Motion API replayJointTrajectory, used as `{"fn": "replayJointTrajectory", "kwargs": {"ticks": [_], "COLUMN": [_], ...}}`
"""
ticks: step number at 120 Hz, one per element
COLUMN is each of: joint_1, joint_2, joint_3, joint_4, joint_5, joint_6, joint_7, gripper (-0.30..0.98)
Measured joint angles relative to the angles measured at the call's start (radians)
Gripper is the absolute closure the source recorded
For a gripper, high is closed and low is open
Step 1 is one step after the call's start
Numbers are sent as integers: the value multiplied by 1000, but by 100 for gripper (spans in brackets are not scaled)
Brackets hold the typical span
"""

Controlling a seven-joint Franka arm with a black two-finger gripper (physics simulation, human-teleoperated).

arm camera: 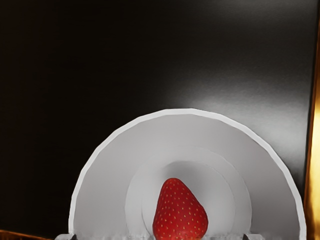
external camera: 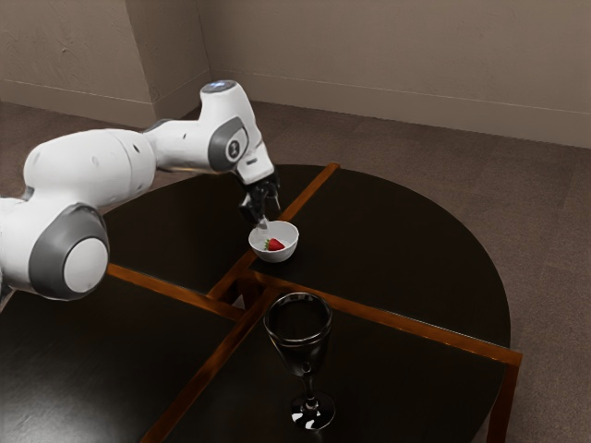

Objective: Take strawberry from the bowl

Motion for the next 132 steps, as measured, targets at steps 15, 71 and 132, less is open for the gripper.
{"fn": "replayJointTrajectory", "kwargs": {"ticks": [15,71,132], "joint_1": [-10,-14,-8], "joint_2": [52,152,226], "joint_3": [30,34,33], "joint_4": [78,162,221], "joint_5": [-10,-23,-30], "joint_6": [-62,-98,-68], "joint_7": [44,118,146], "gripper": [34,38,43]}}
